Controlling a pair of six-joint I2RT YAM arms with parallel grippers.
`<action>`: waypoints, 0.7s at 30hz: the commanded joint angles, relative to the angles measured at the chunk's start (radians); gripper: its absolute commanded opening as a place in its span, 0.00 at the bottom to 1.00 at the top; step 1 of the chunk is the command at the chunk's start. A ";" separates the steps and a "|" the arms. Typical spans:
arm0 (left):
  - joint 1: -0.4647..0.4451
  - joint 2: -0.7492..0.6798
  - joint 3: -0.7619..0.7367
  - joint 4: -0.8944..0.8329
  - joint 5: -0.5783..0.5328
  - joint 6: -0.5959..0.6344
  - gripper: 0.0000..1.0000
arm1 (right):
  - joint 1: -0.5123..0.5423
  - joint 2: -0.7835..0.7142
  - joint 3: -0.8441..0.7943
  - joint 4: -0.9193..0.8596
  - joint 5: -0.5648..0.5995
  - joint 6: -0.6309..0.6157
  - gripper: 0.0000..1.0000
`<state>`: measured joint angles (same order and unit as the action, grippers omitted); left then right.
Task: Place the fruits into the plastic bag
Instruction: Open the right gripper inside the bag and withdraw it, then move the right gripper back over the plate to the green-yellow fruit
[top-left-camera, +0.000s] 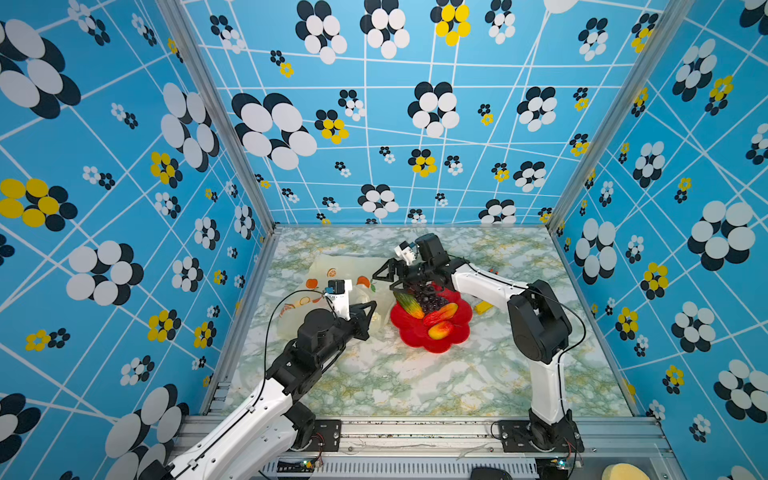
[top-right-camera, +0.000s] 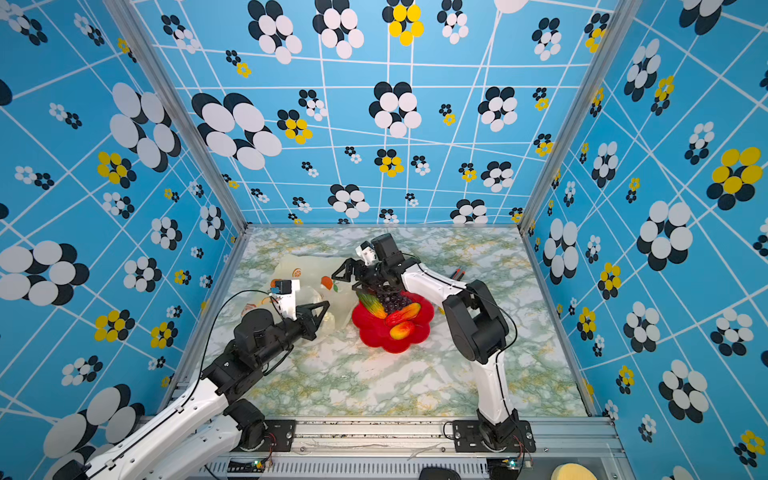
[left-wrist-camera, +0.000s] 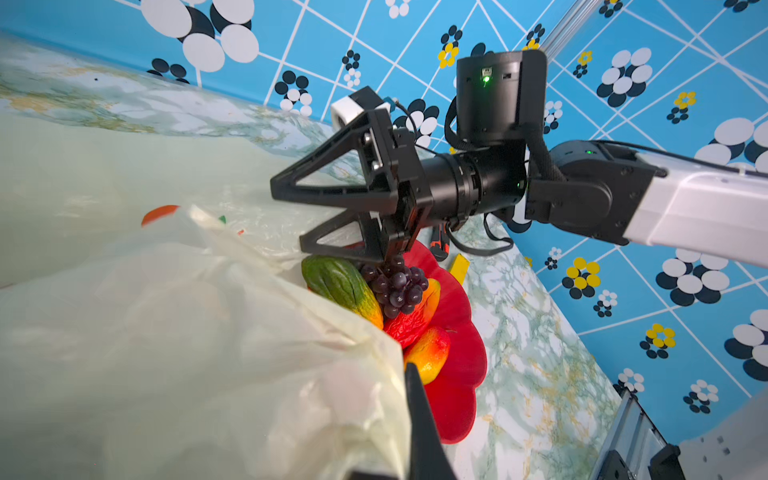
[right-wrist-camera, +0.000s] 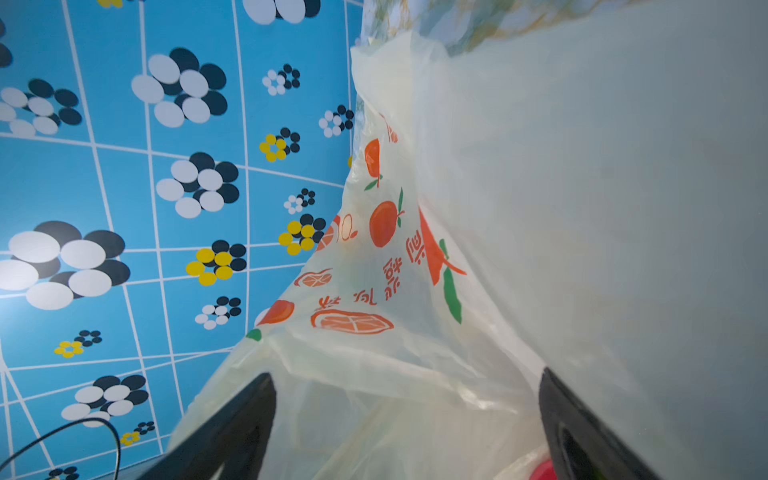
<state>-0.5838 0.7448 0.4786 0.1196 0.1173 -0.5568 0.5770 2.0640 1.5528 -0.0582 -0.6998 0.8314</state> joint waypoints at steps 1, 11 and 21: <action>-0.017 0.007 -0.005 -0.012 0.022 0.027 0.00 | -0.027 -0.060 0.011 0.036 0.014 0.023 1.00; -0.021 0.051 -0.010 0.021 -0.020 0.020 0.00 | -0.033 -0.127 -0.109 -0.068 -0.017 -0.042 1.00; -0.022 0.138 -0.004 0.102 -0.015 -0.006 0.00 | 0.003 -0.301 -0.237 -0.376 -0.001 -0.283 1.00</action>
<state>-0.5980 0.8707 0.4786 0.1692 0.1085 -0.5575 0.5571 1.8389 1.3209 -0.2680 -0.7132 0.6838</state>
